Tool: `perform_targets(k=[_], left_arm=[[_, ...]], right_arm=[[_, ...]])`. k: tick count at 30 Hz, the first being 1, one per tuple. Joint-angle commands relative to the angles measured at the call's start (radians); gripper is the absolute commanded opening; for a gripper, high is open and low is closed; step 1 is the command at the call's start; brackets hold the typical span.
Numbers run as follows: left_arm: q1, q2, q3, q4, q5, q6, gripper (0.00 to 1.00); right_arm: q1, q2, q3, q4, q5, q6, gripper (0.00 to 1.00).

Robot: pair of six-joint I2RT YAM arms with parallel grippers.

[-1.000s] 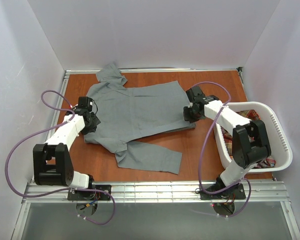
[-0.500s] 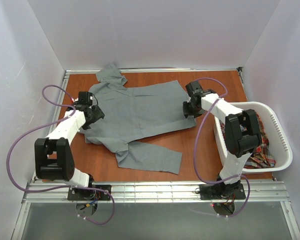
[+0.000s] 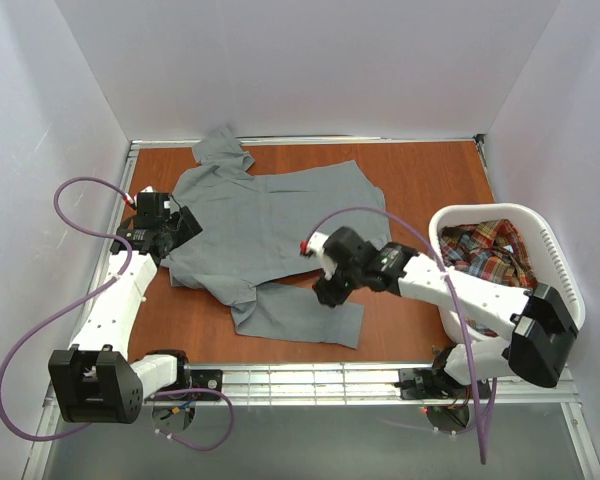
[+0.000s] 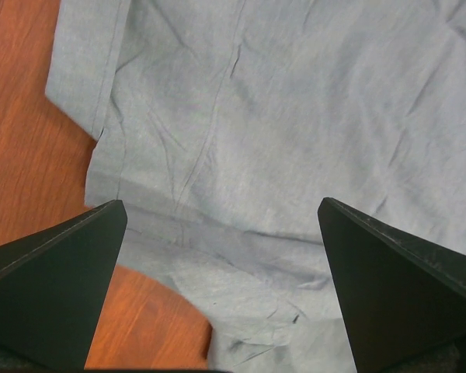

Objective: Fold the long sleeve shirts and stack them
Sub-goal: Fold the shirt

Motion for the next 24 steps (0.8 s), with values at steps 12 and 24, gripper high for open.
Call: perform_targets(k=[12, 24], left_arm=[[0.005, -0.007, -0.028, -0.038, 0.035, 0.055, 0.95], [0.005, -0.012, -0.028, -0.035, 0.029, 0.069, 0.95]], right_arm=[[0.360, 0.223, -0.068, -0.072, 0.060, -0.069, 0.66], [0.363, 0.316, -0.060, 0.002, 0.258, -0.100, 0.10]])
